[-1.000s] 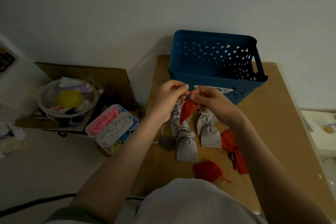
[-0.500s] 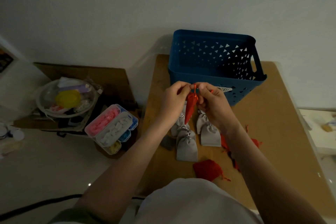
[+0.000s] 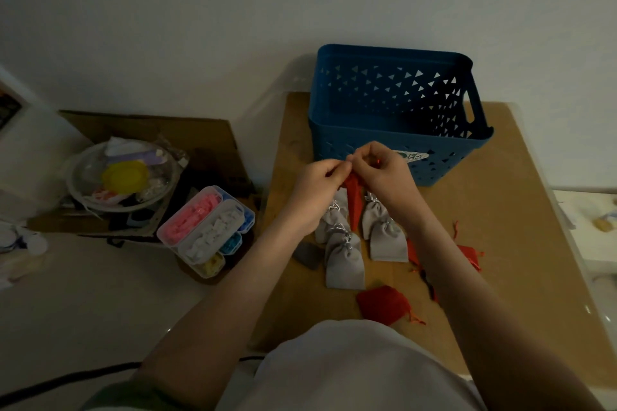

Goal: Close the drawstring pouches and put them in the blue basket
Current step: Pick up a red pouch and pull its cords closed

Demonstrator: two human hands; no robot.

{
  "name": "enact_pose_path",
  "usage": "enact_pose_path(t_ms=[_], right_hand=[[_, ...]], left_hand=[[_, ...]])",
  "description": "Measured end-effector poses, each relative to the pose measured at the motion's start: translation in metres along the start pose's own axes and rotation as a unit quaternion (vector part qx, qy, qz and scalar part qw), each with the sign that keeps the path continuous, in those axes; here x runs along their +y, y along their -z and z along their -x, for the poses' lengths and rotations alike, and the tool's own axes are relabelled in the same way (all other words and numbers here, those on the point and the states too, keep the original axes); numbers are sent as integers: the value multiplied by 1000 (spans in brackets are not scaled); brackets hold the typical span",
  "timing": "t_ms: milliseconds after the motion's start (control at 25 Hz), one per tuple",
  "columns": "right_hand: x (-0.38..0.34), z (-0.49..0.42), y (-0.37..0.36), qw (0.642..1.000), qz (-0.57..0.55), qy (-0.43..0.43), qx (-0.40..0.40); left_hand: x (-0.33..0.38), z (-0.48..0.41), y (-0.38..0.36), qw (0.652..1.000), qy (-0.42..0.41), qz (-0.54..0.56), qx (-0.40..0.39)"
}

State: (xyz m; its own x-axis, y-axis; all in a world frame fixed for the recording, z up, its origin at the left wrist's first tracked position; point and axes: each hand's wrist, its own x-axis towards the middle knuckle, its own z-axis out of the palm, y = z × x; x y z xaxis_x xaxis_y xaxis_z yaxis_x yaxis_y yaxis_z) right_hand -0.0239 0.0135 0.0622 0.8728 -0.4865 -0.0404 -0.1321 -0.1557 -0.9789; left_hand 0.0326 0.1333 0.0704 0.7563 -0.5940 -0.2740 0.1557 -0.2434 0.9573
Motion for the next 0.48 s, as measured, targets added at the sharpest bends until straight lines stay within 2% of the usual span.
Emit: enact_pose_path(t_ms=[120, 280, 400, 480], right_hand=[[-1, -3, 1, 999, 32, 18, -29], [-4, -5, 2, 992, 22, 31, -119], [-7, -4, -1, 990, -1, 67, -127], [-11, -4, -1, 991, -14, 62, -120]], left_hand=[[-5, -4, 10, 993, 48, 85, -59], [-7, -9, 20, 993, 44, 64, -87], [-7, -9, 21, 992, 37, -7, -121], [-11, -9, 16, 994, 33, -31, -102]])
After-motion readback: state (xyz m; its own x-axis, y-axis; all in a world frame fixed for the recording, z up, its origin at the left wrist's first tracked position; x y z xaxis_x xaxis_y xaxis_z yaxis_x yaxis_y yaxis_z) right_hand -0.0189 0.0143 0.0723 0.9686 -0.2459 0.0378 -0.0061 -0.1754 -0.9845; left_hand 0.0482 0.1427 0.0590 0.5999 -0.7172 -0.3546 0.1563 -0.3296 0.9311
